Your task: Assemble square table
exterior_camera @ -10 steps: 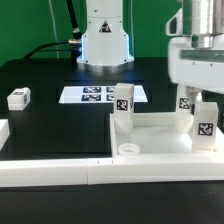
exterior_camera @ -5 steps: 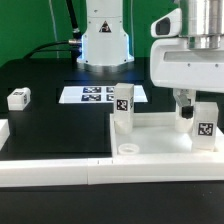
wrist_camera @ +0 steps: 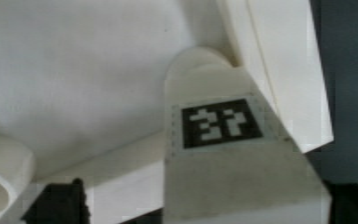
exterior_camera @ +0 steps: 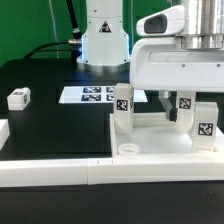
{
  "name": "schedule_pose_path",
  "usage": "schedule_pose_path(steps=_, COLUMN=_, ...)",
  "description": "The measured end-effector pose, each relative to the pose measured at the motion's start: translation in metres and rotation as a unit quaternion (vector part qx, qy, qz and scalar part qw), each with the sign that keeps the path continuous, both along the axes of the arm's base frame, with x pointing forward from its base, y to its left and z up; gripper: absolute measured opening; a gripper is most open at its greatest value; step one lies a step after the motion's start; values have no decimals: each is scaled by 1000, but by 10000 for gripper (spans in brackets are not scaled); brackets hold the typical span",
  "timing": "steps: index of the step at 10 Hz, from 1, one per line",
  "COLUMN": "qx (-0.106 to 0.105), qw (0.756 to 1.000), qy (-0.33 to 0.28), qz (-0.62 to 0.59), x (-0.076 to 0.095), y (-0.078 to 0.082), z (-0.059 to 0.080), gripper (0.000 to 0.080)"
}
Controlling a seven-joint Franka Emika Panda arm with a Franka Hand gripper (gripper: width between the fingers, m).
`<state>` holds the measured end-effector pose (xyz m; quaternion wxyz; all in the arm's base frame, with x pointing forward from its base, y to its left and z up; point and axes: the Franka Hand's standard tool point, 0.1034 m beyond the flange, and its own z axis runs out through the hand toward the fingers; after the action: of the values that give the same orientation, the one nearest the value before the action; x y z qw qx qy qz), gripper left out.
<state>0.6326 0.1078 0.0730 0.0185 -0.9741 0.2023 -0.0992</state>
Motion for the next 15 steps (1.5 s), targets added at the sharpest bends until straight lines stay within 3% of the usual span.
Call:
schedule_pose_path(steps=1, qx=4, qw=1000, qy=0, qz=-16, x=0, y=0, z=0, gripper=514)
schedule_pose_path(steps=2, qx=16, qw=998, qy=0, qz=-69, x=0, y=1, z=0, gripper=376)
schedule_pose_path(steps=3, qx=24, qw=994, qy=0, qz=-106, x=0, y=1, z=-1, gripper=288)
schedule_pose_path(steps=6, qx=42, qw=979, qy=5, qz=-201, x=-2, y=-1, z=-1, gripper=288)
schedule_pose_path(steps=8, qx=66, qw=933, qy=28, qz=-353, x=-4, y=-2, z=-1, gripper=288)
schedule_pose_path(steps=10, qx=114, qw=847, qy=36, qz=-518, x=-7, y=-2, z=-3, gripper=290)
schedule_pose_path(steps=12, qx=139, qw=775, qy=43, qz=-615, x=-9, y=0, z=-4, gripper=290)
schedule_pose_path(steps=14, qx=145, qw=732, qy=44, qz=-665, x=-10, y=4, z=-4, gripper=291)
schedule_pose_path(steps=15, qx=143, qw=743, qy=44, qz=-653, x=-10, y=4, z=-4, gripper=291)
